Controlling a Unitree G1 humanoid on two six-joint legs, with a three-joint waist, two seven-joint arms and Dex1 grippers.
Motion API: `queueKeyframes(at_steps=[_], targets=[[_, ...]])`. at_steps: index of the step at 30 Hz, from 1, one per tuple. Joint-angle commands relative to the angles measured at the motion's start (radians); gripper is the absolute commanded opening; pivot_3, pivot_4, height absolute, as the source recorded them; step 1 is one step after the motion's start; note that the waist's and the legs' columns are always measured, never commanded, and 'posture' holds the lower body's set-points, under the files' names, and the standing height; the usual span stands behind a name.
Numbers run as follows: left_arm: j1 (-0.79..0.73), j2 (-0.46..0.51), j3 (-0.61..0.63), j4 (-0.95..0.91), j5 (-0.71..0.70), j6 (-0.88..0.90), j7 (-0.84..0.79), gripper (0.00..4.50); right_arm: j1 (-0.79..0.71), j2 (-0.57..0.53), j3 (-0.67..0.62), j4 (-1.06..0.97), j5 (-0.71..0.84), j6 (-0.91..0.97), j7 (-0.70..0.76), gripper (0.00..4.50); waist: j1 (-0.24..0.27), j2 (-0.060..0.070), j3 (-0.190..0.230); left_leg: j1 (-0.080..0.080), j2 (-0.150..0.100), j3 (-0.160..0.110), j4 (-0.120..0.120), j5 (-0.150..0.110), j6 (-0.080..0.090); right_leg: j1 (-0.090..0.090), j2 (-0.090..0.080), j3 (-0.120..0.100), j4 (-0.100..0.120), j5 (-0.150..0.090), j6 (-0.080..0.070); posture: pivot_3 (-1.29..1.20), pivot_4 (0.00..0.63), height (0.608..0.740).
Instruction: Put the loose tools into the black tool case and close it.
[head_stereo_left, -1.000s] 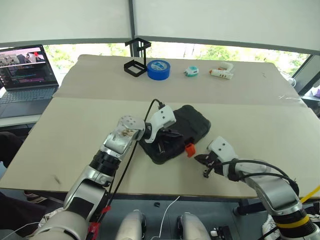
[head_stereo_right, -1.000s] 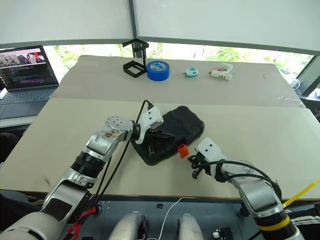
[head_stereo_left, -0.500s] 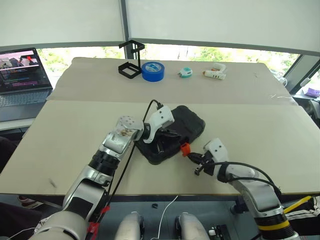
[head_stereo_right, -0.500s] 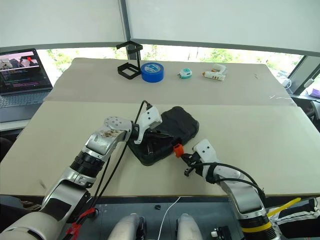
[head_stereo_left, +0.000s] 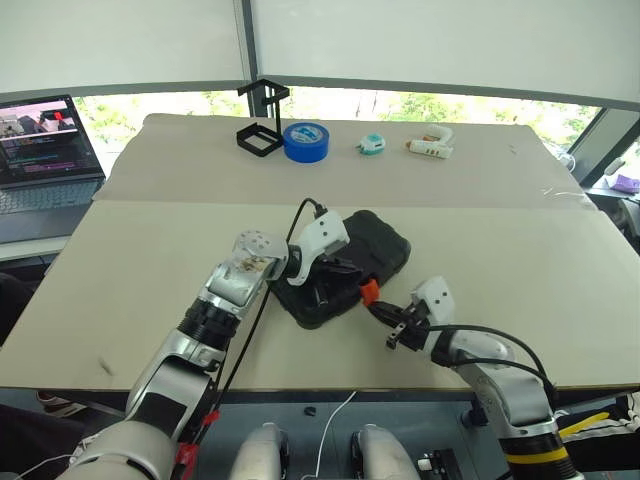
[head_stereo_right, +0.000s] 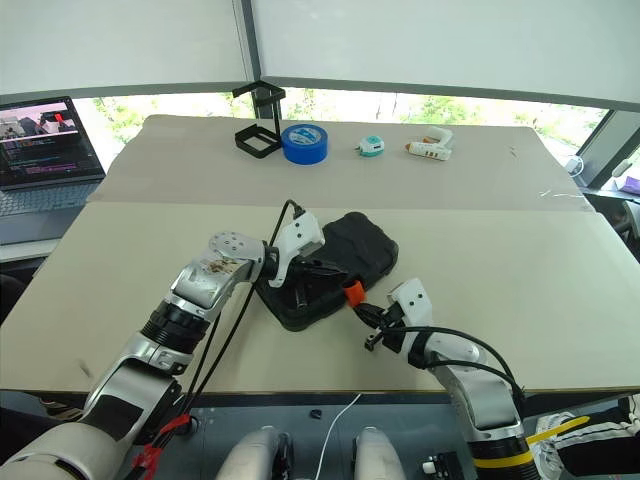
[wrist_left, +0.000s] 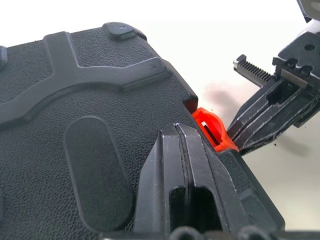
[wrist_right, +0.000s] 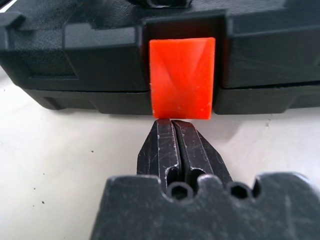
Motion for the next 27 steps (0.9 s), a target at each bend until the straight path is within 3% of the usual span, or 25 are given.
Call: queueKeyframes(at_steps=[1, 6, 11, 27], targets=[[0.029, 0.012, -0.049, 0.037, 0.028, 0.04, -0.005, 0.0, -0.04, -0.011, 0.011, -0.027, -0.009, -0.012, 0.002, 0.05, 0.0, 0.0, 0.0, 0.0, 0.0, 0.0, 0.0, 0.0, 0.0, 0.0, 0.0, 0.0, 0.0, 0.0, 0.0, 0.0, 0.15, 0.74], [0.035, 0.015, -0.052, 0.028, 0.028, 0.043, -0.005, 0.0, -0.039, -0.069, 0.034, -0.05, -0.04, 0.044, 0.007, 0.05, 0.002, 0.0, 0.0, 0.0, 0.0, 0.0, 0.0, 0.0, 0.0, 0.0, 0.0, 0.0, 0.0, 0.0, 0.0, 0.0, 0.15, 0.74], [0.037, 0.018, -0.05, 0.027, 0.025, 0.043, -0.003, 0.0, 0.021, -0.142, -0.037, -0.154, 0.029, 0.039, 0.054, 0.05, 0.007, 0.0, 0.0, 0.0, -0.001, 0.0, -0.001, 0.0, 0.0, 0.0, -0.001, 0.0, -0.001, 0.0, 0.0, 0.0, 0.15, 0.74], [0.055, 0.017, -0.074, 0.025, 0.04, 0.081, 0.034, 0.0, -0.103, -0.051, 0.045, -0.023, -0.03, -0.032, 0.038, 0.05, 0.001, 0.0, 0.0, 0.001, 0.001, 0.0, 0.0, 0.0, 0.0, 0.001, 0.0, 0.0, -0.001, 0.0, -0.002, 0.0, 0.15, 0.74]])
